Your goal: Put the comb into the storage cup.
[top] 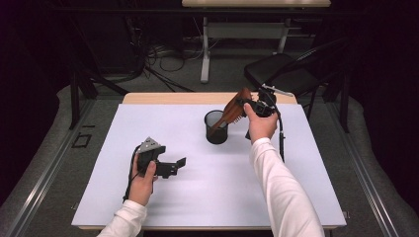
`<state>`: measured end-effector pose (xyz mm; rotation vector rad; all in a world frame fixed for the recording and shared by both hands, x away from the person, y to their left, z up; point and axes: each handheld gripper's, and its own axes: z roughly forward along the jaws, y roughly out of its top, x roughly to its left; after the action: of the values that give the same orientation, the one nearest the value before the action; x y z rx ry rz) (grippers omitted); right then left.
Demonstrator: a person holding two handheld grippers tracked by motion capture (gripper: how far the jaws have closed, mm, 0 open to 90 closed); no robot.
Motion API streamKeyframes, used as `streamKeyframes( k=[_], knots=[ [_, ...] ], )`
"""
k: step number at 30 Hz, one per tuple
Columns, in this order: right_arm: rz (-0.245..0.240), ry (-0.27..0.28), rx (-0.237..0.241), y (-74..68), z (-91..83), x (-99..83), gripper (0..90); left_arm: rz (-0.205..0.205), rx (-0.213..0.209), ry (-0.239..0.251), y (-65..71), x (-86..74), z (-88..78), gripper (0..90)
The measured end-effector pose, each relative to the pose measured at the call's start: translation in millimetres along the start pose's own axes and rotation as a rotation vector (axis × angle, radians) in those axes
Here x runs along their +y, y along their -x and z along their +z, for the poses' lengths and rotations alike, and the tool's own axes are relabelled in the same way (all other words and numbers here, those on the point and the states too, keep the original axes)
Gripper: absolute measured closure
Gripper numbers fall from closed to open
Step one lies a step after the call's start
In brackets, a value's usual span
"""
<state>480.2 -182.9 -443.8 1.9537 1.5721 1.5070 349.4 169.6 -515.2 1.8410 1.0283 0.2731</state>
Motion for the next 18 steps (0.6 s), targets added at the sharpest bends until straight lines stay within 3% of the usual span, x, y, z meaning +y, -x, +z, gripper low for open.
streamKeyframes(
  k=[18],
  knots=[
    [-0.015, -0.007, 0.005, 3.3, -2.0, -0.2, 45.9, 0.004, 0.002, -0.005, 0.3, -0.2, 0.8, 1.3]
  ],
)
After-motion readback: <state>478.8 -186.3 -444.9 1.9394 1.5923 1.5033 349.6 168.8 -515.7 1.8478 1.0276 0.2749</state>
